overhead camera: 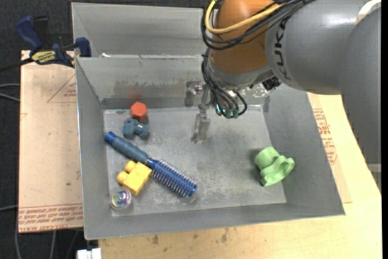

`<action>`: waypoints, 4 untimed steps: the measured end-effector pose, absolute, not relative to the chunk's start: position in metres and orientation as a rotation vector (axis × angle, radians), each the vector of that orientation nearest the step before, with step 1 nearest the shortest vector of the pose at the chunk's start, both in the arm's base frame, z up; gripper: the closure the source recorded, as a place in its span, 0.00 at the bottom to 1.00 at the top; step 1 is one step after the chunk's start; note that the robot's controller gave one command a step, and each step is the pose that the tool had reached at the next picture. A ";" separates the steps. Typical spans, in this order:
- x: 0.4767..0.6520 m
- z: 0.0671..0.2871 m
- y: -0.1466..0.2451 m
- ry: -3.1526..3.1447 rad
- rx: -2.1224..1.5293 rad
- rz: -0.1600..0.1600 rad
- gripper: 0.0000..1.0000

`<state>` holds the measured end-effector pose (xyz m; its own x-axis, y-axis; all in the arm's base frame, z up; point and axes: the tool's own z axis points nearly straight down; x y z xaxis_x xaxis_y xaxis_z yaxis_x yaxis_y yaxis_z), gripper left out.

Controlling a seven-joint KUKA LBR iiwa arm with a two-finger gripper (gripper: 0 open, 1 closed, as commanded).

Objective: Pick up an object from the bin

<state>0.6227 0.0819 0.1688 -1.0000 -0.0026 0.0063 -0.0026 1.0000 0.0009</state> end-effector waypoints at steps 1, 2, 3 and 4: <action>0.531 0.128 0.115 -3.105 0.460 -0.002 0.00; 0.499 0.085 0.131 -3.114 0.408 -0.006 0.00; 0.488 0.082 0.153 -3.123 0.455 -0.001 0.00; 0.486 0.082 0.155 -3.115 0.453 -0.007 1.00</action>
Offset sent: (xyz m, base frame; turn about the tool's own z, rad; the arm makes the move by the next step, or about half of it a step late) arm -0.0912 0.0316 -0.0395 -0.2918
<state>0.4859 0.1547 0.0818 -0.9585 -0.2851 -0.0064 -0.2851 0.9585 0.0035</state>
